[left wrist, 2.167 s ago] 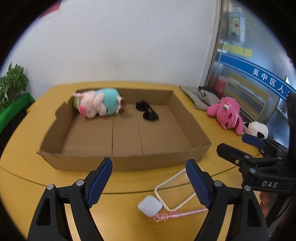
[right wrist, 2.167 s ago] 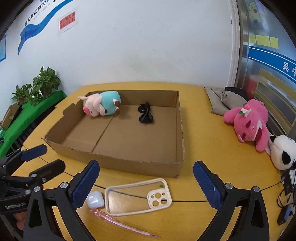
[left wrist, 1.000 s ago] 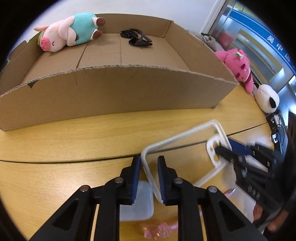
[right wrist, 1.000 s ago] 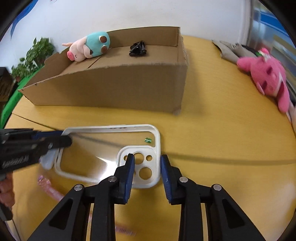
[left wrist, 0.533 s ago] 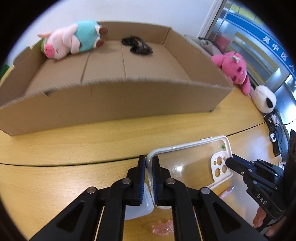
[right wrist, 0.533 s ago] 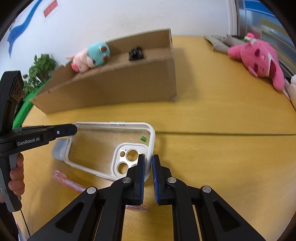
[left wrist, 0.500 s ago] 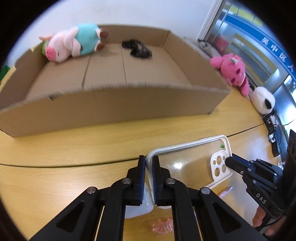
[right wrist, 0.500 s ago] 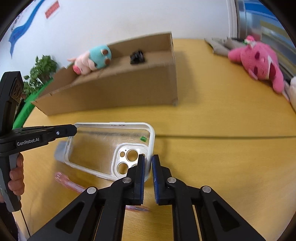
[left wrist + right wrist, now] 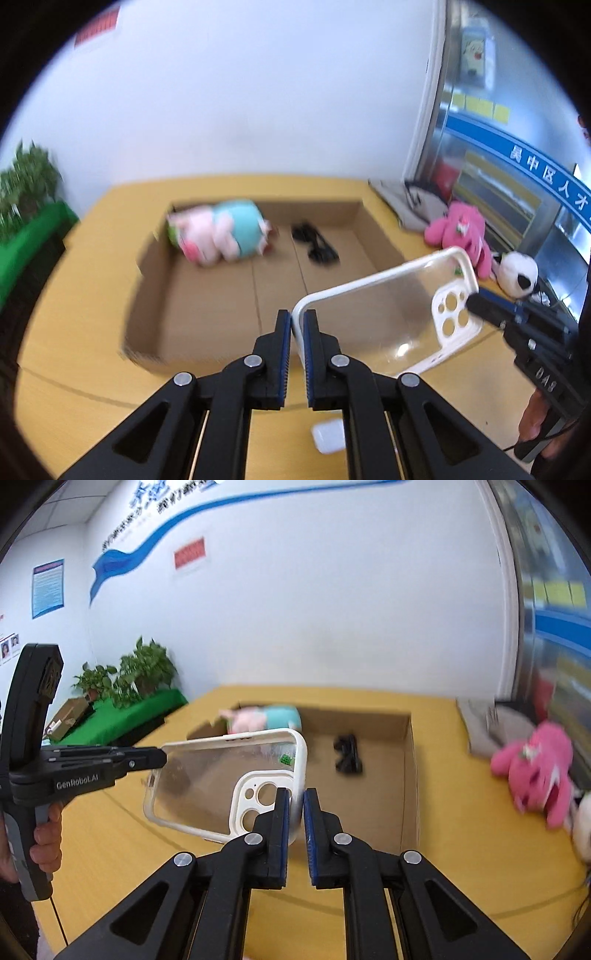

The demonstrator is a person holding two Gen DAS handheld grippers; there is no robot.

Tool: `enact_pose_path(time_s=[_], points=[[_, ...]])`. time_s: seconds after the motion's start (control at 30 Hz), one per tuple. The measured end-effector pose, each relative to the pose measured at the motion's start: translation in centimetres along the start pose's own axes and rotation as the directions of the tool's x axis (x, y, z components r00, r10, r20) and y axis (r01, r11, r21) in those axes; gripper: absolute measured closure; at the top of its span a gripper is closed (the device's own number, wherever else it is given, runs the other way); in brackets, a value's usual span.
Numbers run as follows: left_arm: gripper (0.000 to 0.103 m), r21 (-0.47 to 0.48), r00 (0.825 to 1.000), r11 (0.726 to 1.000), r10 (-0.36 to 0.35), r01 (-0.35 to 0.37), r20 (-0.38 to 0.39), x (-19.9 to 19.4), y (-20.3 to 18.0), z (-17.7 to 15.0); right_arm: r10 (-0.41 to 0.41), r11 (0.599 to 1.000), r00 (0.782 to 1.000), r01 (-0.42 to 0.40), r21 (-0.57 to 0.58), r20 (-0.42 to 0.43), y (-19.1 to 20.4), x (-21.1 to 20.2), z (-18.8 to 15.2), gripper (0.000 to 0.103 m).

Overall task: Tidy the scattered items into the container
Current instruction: 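Carry the phone case over the box and lower it inside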

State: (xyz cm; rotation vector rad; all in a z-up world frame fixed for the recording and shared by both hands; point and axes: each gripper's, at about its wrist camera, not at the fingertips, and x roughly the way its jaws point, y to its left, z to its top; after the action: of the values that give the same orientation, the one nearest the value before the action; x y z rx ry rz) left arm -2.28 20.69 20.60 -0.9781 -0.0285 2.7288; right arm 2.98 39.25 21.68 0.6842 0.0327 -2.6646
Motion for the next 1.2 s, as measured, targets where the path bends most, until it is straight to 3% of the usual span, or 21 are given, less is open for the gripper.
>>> enact_pose_path(time_s=[0.33, 0.57, 0.7, 0.83, 1.03, 1.2], points=[[0.096, 0.040, 0.985, 0.999, 0.008, -0.015, 0.172, -5.4, 3.3, 10.0, 0.019, 0.994, 0.981, 0.003, -0.111, 0.194, 3.8, -1.5, 11.3, 0.095], [0.097, 0.019, 0.981, 0.999, 0.037, -0.042, 0.189, -4.1, 6.5, 16.9, 0.048, 0.994, 0.987, -0.032, -0.103, 0.156, 4.7, 3.1, 17.8, 0.094], [0.097, 0.030, 0.988, 0.994, 0.099, -0.103, 0.117, -0.8, 8.0, 19.0, 0.032, 0.995, 0.995, -0.023, -0.093, 0.096, 5.2, 7.3, 19.2, 0.094], [0.097, 0.018, 0.995, 0.995, 0.102, -0.102, 0.023, 3.4, 9.7, 19.3, 0.035, 0.999, 0.999, -0.034, -0.035, 0.026, 4.3, 11.7, 19.3, 0.094], [0.098, -0.005, 0.991, 0.997, 0.080, -0.081, -0.110, 9.9, 11.9, 16.9, 0.050, 0.998, 0.994, -0.046, 0.046, -0.100, 2.2, 17.8, 15.5, 0.094], [0.098, -0.002, 0.968, 0.995, 0.098, -0.101, -0.230, 15.2, 13.7, 13.6, 0.105, 0.988, 0.971, -0.077, 0.137, -0.215, 1.0, 23.2, 11.5, 0.094]])
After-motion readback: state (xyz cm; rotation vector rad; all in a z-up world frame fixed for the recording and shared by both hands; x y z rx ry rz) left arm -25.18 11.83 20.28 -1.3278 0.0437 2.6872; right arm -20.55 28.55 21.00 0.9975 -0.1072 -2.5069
